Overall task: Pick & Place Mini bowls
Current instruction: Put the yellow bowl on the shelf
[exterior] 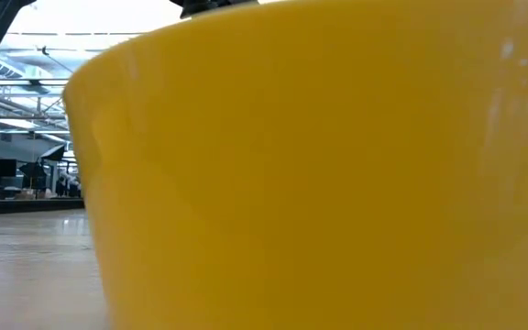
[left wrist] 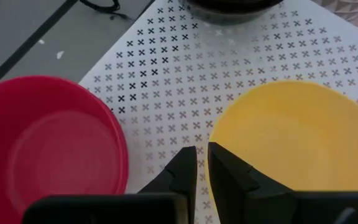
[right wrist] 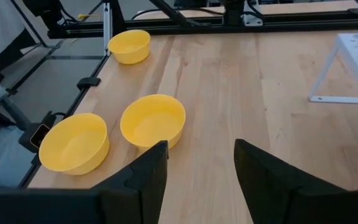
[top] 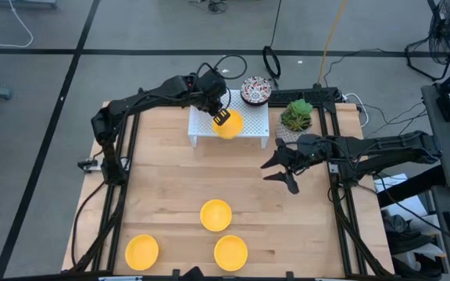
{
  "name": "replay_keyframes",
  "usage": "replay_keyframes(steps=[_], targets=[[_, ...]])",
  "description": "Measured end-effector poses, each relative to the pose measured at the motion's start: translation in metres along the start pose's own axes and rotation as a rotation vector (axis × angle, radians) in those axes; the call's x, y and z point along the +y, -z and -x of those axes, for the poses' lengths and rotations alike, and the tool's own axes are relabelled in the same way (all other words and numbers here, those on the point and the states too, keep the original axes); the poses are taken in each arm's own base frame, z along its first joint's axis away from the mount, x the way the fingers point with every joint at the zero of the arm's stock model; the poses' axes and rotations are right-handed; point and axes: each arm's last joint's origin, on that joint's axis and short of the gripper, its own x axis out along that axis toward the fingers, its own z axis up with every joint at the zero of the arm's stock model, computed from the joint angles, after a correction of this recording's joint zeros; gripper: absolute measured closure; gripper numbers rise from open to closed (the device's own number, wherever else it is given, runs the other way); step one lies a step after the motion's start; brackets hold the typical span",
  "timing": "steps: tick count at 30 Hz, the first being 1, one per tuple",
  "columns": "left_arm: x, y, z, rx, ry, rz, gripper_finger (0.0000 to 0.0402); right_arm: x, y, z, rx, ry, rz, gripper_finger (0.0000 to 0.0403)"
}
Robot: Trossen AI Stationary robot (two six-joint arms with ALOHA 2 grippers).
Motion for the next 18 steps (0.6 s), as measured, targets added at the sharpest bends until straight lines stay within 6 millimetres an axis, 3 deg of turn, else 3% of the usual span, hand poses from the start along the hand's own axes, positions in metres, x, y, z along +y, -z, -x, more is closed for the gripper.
replay_keyframes(steps=[9,14,18], targets=[[-0.001,-0.001,0.013,-0.036,0.025,-0.002,0.0355,0.000,0.002,0.000,0.024,0.004,-0.005,0.0232],[-0.016,0.005,0.040,-0.029,0.171,-0.025,0.0355,-0.001,0.003,-0.003,0.029,0.008,-0.004,0.0232],[-0.029,0.023,0.066,0.053,0.197,-0.084,0.0355,-0.002,0.003,-0.015,0.021,0.071,0.031,0.0232]])
